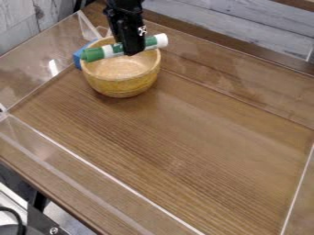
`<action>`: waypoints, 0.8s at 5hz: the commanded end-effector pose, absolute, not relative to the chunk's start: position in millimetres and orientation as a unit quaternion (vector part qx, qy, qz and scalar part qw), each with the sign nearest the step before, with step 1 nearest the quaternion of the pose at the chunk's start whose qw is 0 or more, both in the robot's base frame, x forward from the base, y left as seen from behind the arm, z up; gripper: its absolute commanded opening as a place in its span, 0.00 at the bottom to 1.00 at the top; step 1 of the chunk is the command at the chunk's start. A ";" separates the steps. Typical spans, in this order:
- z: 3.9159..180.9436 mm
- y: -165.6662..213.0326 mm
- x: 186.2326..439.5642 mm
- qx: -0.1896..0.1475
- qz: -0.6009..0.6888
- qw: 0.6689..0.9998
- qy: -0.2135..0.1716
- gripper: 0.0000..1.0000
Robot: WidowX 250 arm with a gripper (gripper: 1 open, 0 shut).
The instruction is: Put the green marker in the brown bowl
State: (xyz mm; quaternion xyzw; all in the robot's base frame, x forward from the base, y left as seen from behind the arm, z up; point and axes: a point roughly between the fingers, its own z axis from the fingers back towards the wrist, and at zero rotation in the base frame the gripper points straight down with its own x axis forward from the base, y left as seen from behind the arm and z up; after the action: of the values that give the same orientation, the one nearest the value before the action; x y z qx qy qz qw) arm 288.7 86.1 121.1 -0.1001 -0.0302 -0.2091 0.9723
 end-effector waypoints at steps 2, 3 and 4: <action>131.1 100.6 301.3 -0.077 -0.202 0.975 -0.056 0.00; 127.2 106.2 304.5 -0.075 -0.197 0.976 -0.055 0.00; 123.6 111.3 307.7 -0.072 -0.193 0.977 -0.056 0.00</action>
State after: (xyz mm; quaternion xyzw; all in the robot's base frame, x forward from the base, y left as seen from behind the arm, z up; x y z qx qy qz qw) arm 300.8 104.6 106.0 -0.0927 -0.0295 -0.1935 0.9763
